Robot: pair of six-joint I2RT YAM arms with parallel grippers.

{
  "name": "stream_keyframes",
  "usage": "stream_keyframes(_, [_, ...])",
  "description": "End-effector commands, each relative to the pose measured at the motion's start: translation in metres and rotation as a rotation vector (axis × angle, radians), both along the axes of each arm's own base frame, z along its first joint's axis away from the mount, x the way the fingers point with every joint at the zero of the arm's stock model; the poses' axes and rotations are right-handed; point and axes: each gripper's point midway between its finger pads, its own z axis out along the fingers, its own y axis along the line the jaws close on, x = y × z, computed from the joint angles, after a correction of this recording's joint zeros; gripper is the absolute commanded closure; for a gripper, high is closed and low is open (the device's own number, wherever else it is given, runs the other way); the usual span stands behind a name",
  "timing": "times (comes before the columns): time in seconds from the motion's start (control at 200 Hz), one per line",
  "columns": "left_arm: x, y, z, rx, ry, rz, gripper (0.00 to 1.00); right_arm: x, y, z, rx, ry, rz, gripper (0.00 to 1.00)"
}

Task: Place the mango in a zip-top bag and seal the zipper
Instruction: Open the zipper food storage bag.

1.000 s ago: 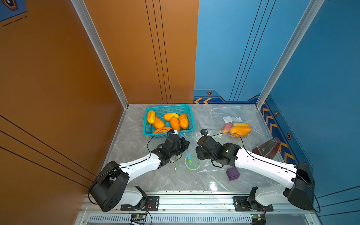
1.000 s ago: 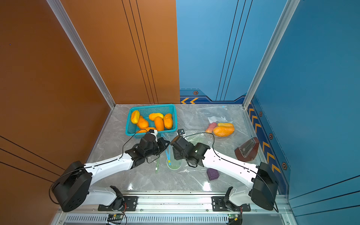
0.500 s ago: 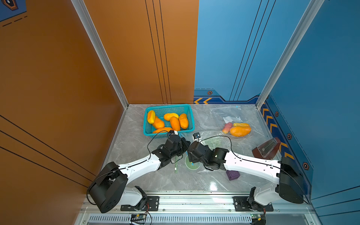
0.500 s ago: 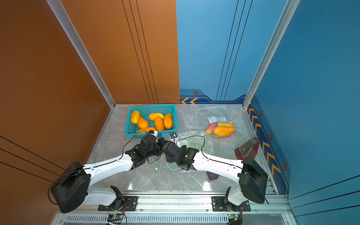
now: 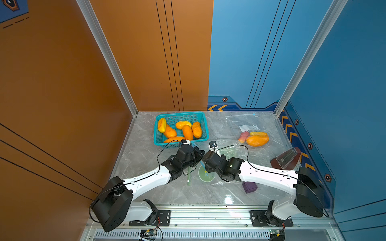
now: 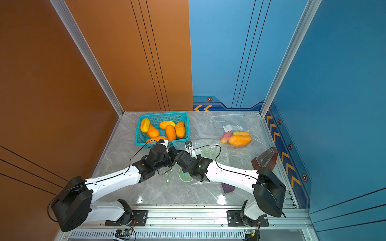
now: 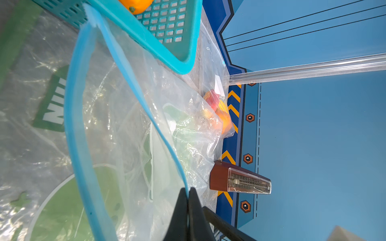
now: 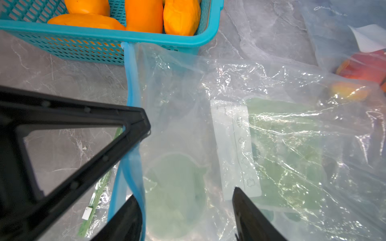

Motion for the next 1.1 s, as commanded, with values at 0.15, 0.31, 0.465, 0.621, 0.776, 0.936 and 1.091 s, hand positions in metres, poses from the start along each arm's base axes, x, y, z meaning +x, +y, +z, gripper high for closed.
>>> stream_keyframes(0.15, [0.004, -0.014, 0.014, -0.030, -0.010, -0.021, 1.00, 0.010, 0.012, -0.008, 0.020, 0.006, 0.020, 0.38])
stream_keyframes(0.31, [0.005, -0.013, 0.014, -0.030, -0.010, -0.014, 1.00, 0.013, 0.007, -0.012, 0.038, 0.020, 0.015, 0.65])
stream_keyframes(0.465, [0.006, -0.009, 0.011, -0.026, -0.005, 0.000, 0.99, 0.012, 0.001, -0.006, 0.058, 0.014, 0.031, 0.87])
stream_keyframes(0.621, [0.008, -0.011, 0.020, -0.018, -0.038, -0.016, 0.78, 0.007, -0.008, 0.002, 0.075, 0.014, 0.041, 1.00])
stream_keyframes(0.776, [0.013, -0.009, 0.037, -0.008, -0.104, -0.023, 0.38, 0.001, -0.028, 0.016, 0.090, 0.009, 0.016, 1.00])
stream_keyframes(0.936, [0.022, 0.011, 0.069, 0.015, -0.224, 0.002, 0.18, -0.006, -0.052, 0.037, 0.126, -0.009, -0.013, 1.00])
stream_keyframes(1.091, [0.034, 0.043, 0.088, 0.018, -0.281, 0.074, 0.16, -0.007, -0.067, 0.055, 0.174, -0.034, -0.038, 1.00])
